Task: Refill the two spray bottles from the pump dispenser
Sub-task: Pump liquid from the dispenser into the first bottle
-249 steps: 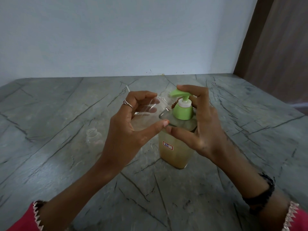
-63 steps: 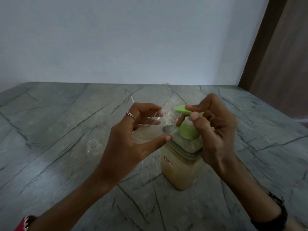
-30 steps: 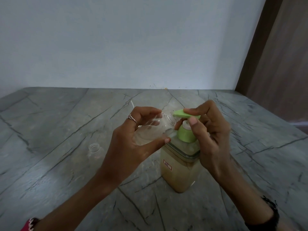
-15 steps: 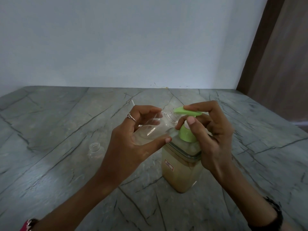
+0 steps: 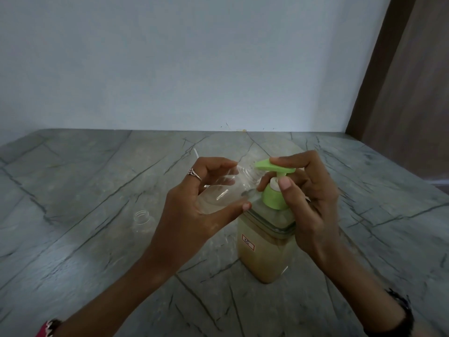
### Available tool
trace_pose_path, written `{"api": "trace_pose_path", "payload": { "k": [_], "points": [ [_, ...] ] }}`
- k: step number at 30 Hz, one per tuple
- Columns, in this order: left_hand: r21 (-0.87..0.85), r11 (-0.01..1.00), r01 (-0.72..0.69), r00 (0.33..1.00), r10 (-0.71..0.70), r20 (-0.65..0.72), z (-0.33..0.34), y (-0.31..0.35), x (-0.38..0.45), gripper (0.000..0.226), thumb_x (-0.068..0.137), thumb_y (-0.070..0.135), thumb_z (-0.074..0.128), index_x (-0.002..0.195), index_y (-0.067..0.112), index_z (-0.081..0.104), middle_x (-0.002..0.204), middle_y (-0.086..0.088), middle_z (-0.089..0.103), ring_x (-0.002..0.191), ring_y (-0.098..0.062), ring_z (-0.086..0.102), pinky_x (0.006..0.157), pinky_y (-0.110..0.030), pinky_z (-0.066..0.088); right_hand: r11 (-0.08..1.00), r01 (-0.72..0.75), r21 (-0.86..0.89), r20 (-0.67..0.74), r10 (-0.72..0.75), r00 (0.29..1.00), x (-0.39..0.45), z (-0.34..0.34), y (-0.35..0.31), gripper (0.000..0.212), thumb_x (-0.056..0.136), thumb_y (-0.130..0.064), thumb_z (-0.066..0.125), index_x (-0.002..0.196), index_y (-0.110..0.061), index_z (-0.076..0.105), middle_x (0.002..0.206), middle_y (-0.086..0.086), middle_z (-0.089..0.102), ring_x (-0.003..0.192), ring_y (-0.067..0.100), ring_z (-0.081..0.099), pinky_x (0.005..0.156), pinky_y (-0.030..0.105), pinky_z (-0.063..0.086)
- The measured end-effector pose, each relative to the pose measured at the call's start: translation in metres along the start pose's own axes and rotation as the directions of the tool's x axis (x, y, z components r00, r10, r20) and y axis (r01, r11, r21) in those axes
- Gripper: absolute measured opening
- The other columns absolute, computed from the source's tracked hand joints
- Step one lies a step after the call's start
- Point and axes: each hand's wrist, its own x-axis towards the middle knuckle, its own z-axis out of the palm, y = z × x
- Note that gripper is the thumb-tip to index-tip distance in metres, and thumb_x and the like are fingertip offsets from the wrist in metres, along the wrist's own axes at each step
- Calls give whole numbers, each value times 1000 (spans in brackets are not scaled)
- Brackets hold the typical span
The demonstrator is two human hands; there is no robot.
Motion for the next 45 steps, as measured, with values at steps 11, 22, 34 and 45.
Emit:
{"api": "trace_pose_path", "payload": {
  "k": [11,22,34,45],
  "points": [
    [-5,1000,-12,1000,12,-11,1,-1,0,48,64,37,75,107,32,54,110,16,63,98,-2,64,80,-12,50,999,-16,29,-67,18,998,1,2,2,13,88,-27,52,96,-23,61,76,-2,70,69,22,70,60,41,55],
    [-18,1000,-9,1000,9,-1,1,0,-1,47,65,35,75,107,31,54,110,18,63,99,1,63,81,-10,48,998,-45,40,-115,49,992,3,3,-2,16,90,-33,53,90,-21,63,78,-8,71,69,16,70,61,32,56],
    [-18,1000,1,1000,-1,-13,0,2,-1,47,64,38,75,106,33,54,108,17,65,98,-2,64,81,-11,48,898,211,-387,-56,-252,966,5,-19,-2,19,90,-16,51,102,-12,65,101,0,66,99,11,64,86,22,48],
    [37,999,-15,1000,15,5,-3,2,0,49,63,40,74,107,35,54,108,21,64,98,0,63,78,-11,50,964,177,-198,-103,-200,974,5,-6,3,20,85,-23,44,89,-16,63,89,0,59,87,18,62,71,29,50]
  ]
}}
